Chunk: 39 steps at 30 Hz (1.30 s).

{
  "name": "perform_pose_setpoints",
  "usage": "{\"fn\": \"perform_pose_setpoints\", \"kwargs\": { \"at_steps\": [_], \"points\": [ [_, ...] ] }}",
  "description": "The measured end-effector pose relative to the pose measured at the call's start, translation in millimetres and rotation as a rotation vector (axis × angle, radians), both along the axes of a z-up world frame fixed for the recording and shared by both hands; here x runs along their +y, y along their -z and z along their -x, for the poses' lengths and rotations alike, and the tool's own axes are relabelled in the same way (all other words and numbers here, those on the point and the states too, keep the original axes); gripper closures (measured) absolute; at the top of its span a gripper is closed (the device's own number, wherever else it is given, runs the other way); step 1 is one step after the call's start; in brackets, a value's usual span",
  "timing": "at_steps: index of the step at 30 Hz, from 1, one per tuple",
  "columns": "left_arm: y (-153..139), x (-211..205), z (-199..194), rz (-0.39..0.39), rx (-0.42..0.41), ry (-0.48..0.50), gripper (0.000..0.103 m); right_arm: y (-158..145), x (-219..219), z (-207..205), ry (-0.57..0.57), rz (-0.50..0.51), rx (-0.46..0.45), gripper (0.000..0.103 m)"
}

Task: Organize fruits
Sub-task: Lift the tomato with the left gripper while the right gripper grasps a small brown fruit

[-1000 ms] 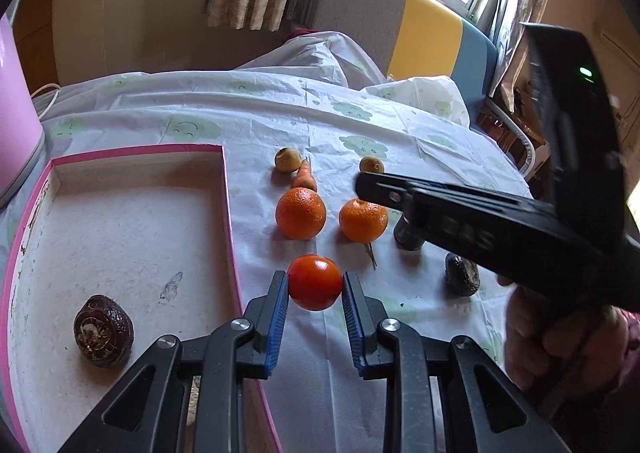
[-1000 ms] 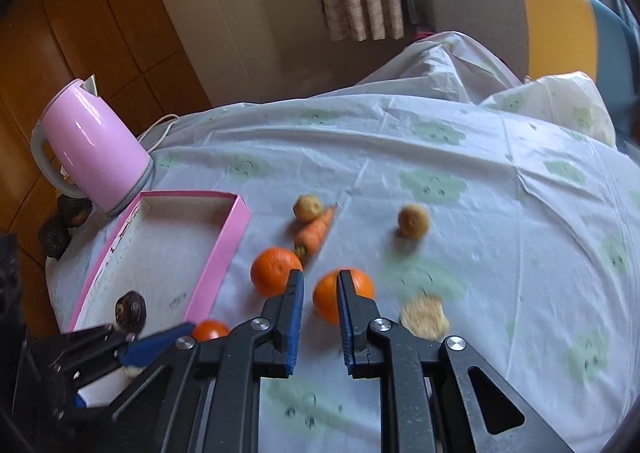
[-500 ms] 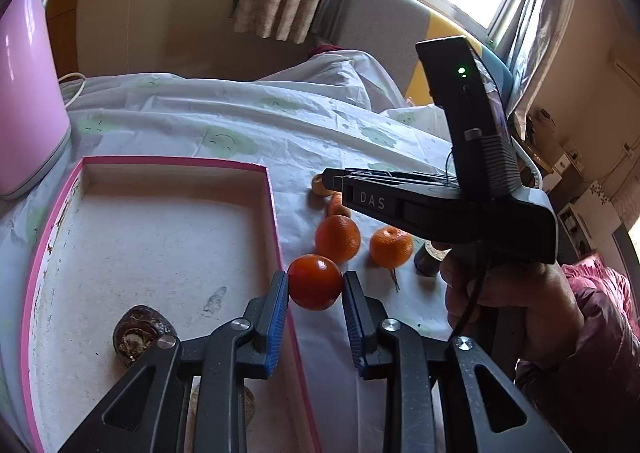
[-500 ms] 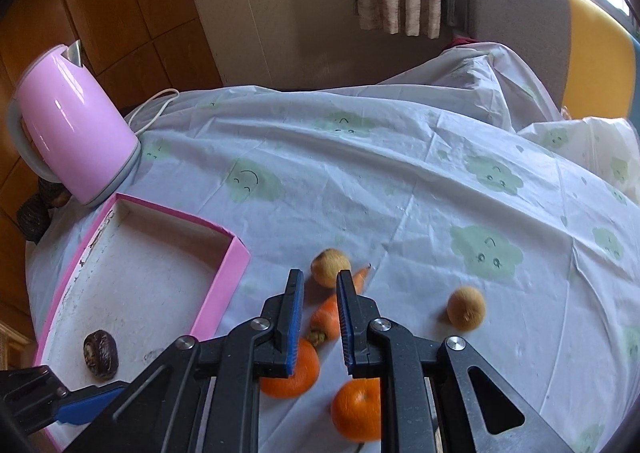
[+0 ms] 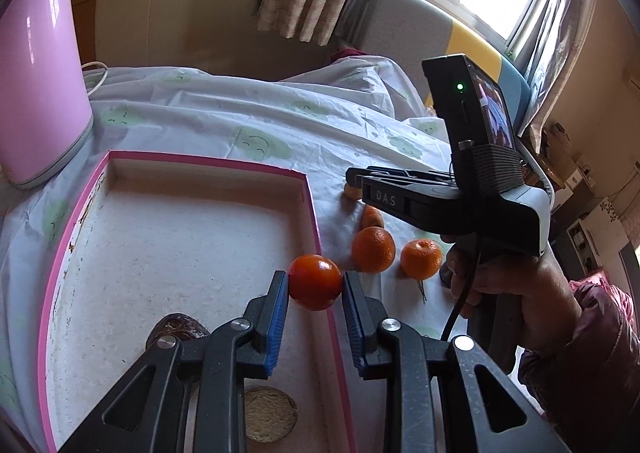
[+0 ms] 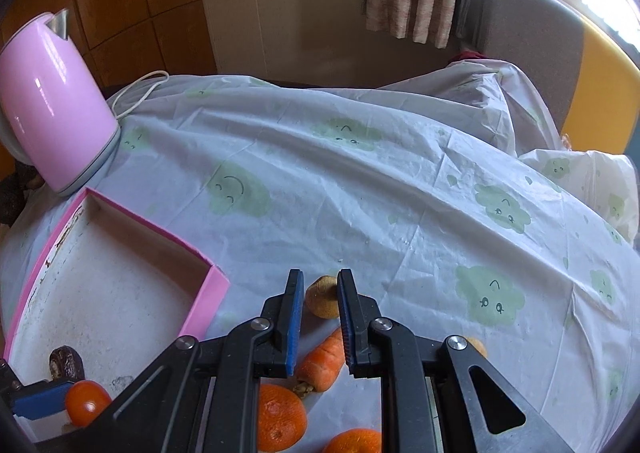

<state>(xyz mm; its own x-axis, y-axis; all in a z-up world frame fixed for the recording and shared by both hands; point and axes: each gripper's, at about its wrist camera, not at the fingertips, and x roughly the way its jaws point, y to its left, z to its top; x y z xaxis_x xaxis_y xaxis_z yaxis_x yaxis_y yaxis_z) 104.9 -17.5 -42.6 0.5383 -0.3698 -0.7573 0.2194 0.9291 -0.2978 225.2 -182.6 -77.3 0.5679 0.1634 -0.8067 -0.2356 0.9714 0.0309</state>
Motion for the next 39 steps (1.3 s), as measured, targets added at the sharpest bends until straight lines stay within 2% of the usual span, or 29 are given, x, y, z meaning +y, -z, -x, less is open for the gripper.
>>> {"fn": "perform_pose_setpoints", "kwargs": {
  "at_steps": [6, 13, 21, 39],
  "points": [
    [2.7, 3.5, -4.3, -0.013, 0.008, -0.015, 0.076, 5.1, -4.0, -4.4, 0.024, -0.005, 0.013, 0.079],
    [5.9, 4.8, -11.1, -0.042, 0.015, -0.042, 0.076, 7.0, -4.3, -3.4, 0.033, 0.0, 0.012, 0.081],
    [9.0, -1.5, -28.0, -0.113, 0.008, -0.074, 0.076, 7.9, 1.6, 6.5, 0.039, 0.009, -0.014, 0.082],
    [18.6, 5.0, -50.0, -0.183, 0.013, -0.141, 0.076, 5.7, 2.7, 19.7, 0.088, 0.003, -0.038, 0.082]
  ]
}}
